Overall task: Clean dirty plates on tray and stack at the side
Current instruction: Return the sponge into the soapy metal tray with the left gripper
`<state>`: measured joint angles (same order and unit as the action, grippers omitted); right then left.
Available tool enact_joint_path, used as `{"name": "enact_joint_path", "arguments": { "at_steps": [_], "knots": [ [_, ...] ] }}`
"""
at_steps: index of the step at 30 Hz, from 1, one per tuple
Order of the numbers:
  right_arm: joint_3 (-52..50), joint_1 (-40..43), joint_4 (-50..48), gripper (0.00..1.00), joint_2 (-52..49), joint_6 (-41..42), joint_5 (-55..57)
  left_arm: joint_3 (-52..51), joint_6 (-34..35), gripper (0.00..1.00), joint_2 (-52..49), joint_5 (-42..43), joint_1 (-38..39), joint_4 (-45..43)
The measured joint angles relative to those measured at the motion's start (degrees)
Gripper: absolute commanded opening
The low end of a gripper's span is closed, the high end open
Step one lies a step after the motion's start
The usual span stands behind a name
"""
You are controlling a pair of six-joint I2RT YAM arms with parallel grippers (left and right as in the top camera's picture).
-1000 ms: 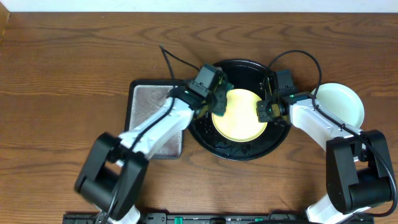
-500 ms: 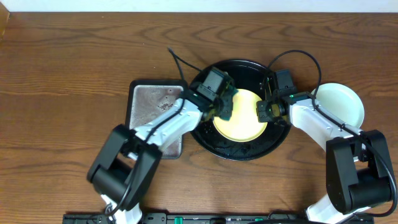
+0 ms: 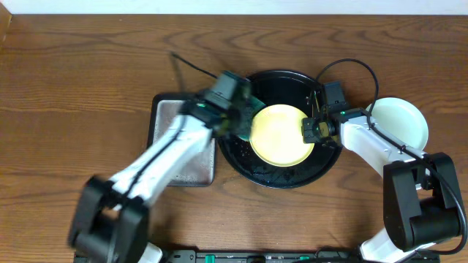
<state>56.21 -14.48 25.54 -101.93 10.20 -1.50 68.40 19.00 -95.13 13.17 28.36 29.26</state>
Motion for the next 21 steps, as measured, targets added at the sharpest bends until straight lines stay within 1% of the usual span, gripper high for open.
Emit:
{"name": "enact_joint_path", "arguments": {
  "at_steps": [4,8,11,13,16,21],
  "knots": [
    [0.0,0.0,0.02,0.01,0.22,0.04,0.0,0.63,-0.24,0.08,4.31,-0.22,-6.8,5.42],
    [-0.07,-0.15,0.46,0.01,1.62,-0.04,0.04,0.37,-0.48,0.08,3.65,-0.24,-12.33,7.8],
    [-0.13,-0.87,0.57,0.01,5.07,-0.98,1.62,-0.63,-1.29,0.08,2.64,-0.28,-15.28,7.87],
    [-0.13,-1.64,0.57,0.01,8.31,-2.36,3.82,-1.18,-2.64,0.08,1.36,-0.46,-16.28,7.85],
    [-0.11,-2.91,0.68,0.01,12.59,-4.46,8.5,-1.77,-4.85,0.12,-1.73,-0.44,-16.52,7.82],
    [-0.11,-6.19,0.83,0.01,16.68,-6.45,19.82,-2.49,-6.6,0.11,-7.39,-1.53,-16.48,7.48]
  ]
}}
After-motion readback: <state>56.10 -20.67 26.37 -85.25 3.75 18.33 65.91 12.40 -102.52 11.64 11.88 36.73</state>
